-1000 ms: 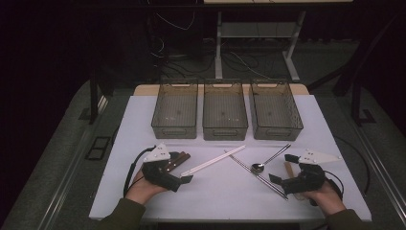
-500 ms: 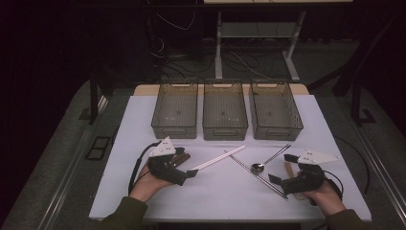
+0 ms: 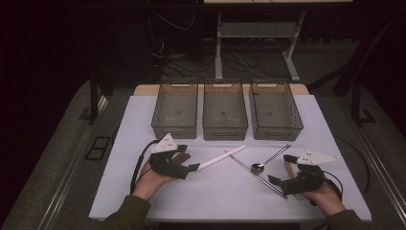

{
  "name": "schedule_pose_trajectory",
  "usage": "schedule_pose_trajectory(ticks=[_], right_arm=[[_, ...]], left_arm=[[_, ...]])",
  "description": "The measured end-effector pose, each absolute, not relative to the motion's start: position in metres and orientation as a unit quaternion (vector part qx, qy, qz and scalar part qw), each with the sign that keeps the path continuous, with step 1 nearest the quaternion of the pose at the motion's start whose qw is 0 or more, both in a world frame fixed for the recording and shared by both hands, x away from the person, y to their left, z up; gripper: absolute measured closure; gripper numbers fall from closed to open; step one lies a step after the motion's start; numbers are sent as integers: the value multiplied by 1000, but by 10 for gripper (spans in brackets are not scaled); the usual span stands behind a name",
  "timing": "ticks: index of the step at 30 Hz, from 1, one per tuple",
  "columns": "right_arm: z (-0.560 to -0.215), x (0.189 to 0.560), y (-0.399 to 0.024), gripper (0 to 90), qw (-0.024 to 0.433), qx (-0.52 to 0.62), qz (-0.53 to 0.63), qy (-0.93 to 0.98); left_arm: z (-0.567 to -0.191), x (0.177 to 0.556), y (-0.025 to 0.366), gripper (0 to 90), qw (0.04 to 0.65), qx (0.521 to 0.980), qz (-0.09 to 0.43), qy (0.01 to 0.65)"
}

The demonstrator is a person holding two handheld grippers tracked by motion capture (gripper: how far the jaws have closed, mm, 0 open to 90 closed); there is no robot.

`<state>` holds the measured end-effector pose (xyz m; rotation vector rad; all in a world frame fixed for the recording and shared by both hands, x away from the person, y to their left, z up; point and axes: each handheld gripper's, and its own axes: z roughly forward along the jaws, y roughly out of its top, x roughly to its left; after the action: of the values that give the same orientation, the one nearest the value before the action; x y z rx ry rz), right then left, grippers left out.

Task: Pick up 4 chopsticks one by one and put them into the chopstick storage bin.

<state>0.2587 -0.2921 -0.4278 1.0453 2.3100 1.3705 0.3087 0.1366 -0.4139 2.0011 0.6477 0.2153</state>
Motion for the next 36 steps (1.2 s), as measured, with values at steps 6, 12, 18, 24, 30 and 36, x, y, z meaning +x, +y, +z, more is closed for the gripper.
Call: schedule_pose_trajectory(ticks=[6,12,18,24,30,36], right_arm=[[-428,259,-292,9,130,360,473,794],[-428,259,-292,9,128,361,473,793],[-429,260,-293,9,132,361,473,793],[-430,260,-292,9,131,360,472,794],[-430,260,-292,9,129,361,471,795],[-431,260,-292,9,128,362,469,795]], left_arm=[[-413,312,134,183,494,824,87,265],[-412,318,129,220,495,824,81,263],[-413,324,123,271,492,828,74,259],[-415,329,116,335,488,830,71,259],[-415,336,109,432,483,835,69,254],[-418,343,100,500,477,840,67,251]])
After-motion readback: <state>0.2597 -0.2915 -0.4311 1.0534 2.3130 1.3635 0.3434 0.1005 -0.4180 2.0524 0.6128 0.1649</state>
